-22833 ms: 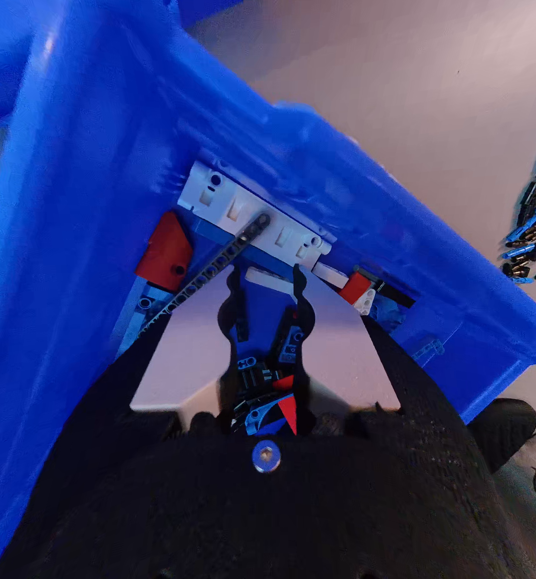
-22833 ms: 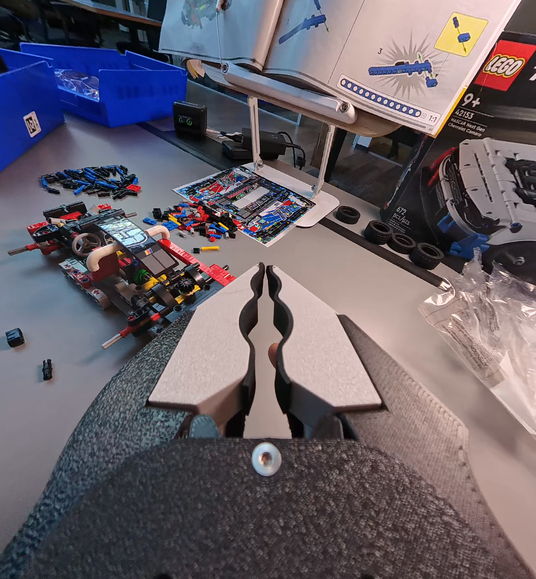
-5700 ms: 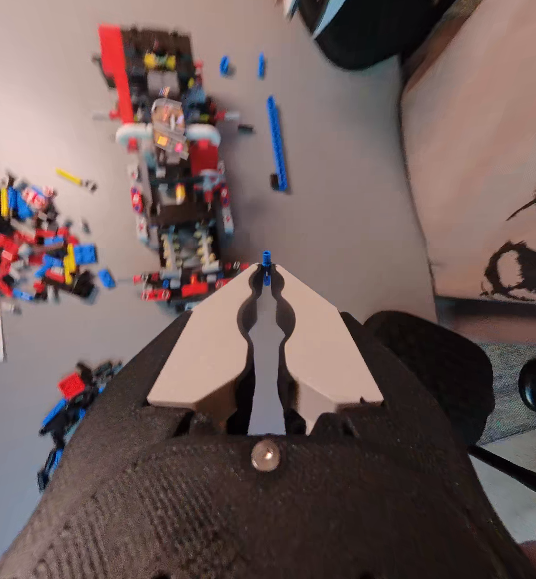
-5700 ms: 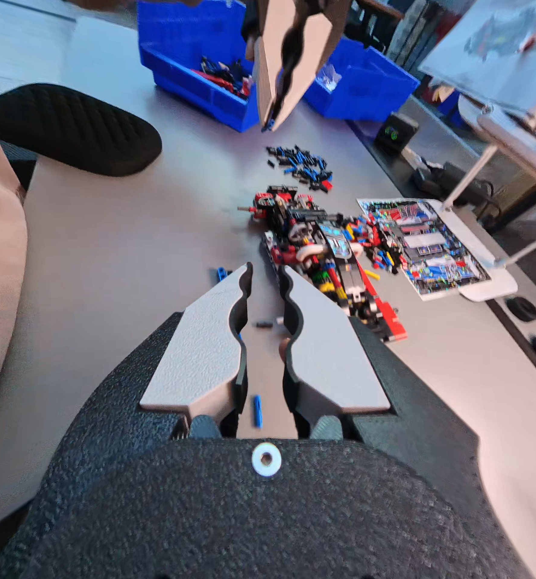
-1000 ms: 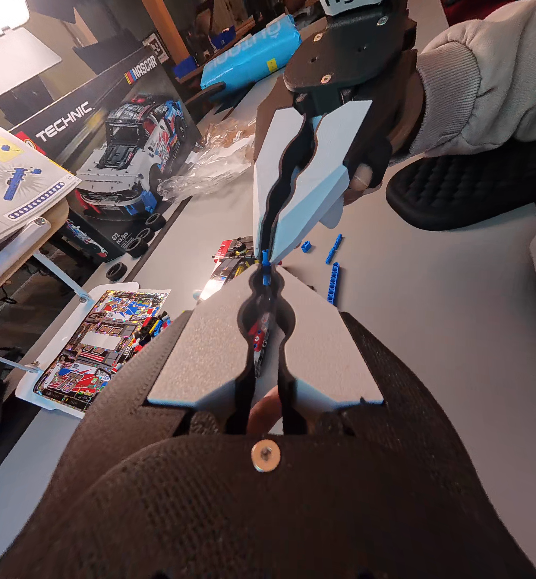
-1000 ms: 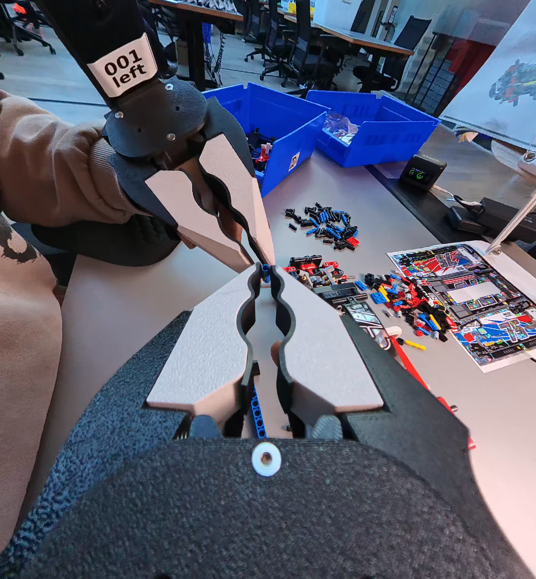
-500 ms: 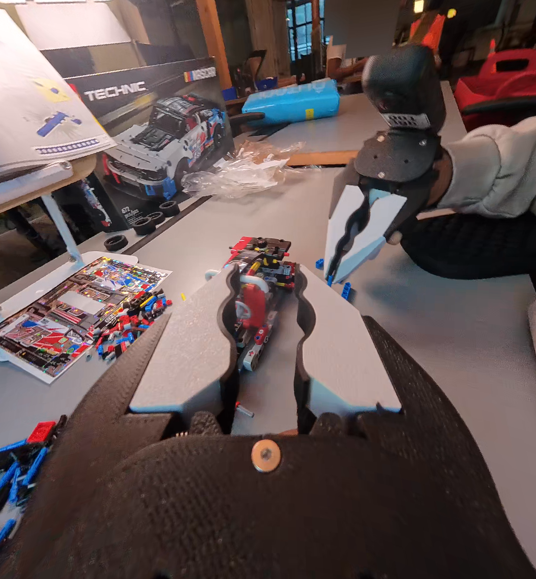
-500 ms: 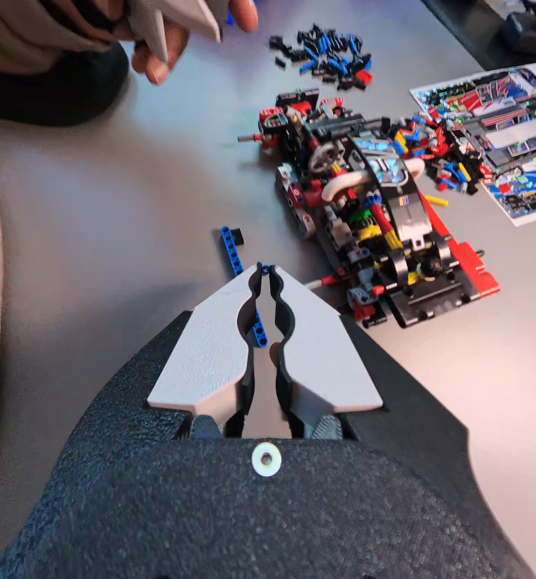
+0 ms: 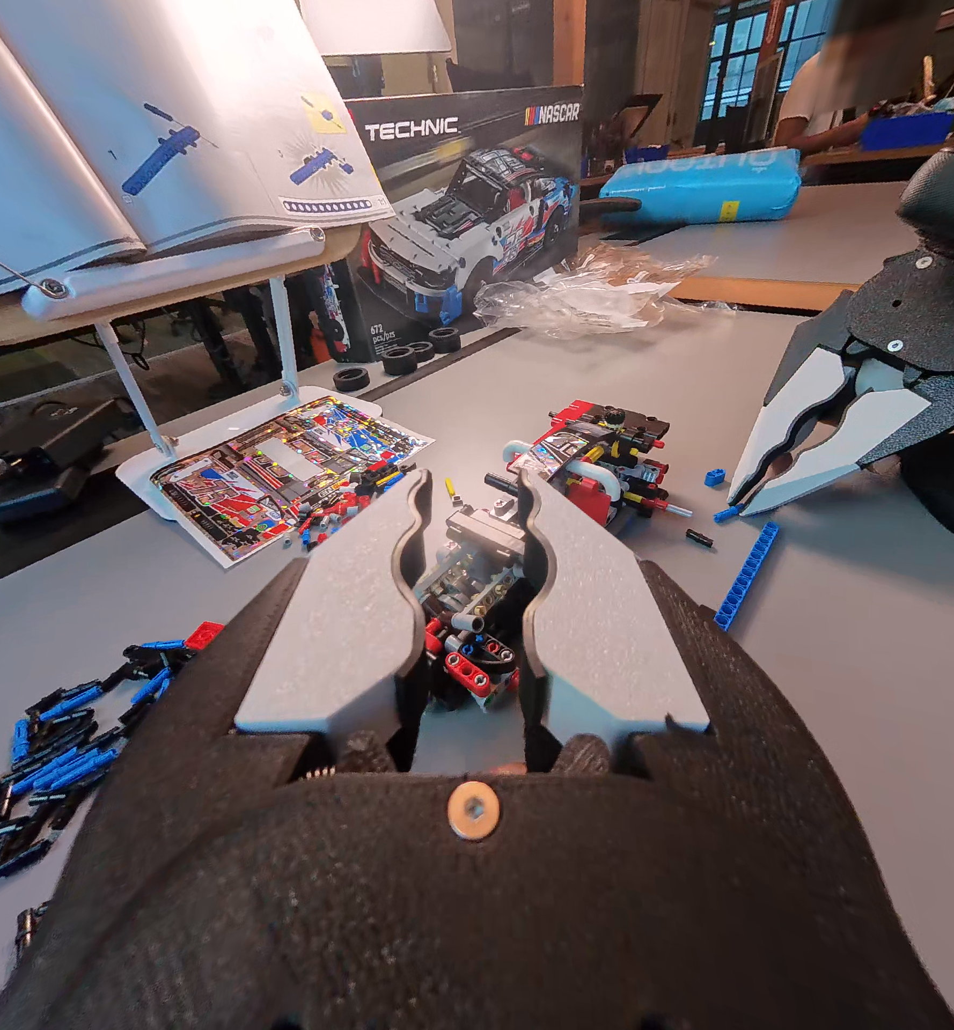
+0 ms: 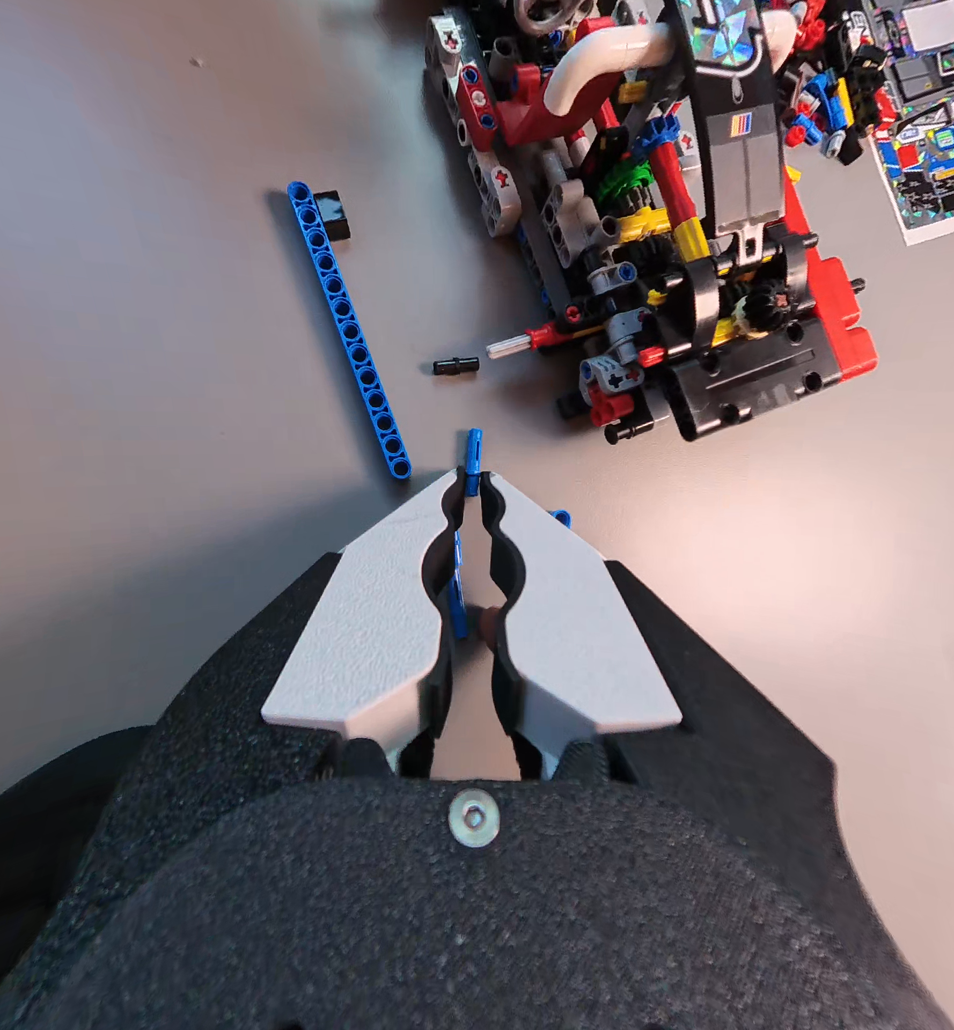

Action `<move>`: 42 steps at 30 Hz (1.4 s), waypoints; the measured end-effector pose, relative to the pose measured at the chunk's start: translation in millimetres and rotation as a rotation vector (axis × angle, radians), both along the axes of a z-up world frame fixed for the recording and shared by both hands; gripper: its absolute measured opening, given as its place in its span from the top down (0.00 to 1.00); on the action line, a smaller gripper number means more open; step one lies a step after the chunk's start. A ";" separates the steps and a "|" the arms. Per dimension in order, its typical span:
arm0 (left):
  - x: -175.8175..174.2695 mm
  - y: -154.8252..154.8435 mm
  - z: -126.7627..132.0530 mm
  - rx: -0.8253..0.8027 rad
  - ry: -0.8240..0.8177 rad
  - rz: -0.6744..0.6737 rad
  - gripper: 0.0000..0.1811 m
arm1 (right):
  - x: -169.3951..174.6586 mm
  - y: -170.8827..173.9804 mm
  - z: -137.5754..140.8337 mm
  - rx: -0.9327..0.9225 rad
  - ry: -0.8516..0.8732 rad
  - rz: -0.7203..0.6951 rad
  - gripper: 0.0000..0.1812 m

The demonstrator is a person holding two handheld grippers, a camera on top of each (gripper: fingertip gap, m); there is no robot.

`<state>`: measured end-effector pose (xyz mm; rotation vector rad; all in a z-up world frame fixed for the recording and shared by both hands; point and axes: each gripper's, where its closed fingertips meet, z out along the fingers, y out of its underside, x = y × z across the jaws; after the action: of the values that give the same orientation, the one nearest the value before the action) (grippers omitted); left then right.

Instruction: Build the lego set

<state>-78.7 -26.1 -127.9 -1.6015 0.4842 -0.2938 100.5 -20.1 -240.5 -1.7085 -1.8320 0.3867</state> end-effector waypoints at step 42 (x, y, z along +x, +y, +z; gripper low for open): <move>-90.2 35.2 -4.9 -0.091 0.026 0.193 0.89 | -2.3 76.4 97.0 0.040 0.765 -0.333 0.97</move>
<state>-168.9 9.0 -132.9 -1.7286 0.3360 -0.1512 98.3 56.3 -143.5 -1.5039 -0.9839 0.7299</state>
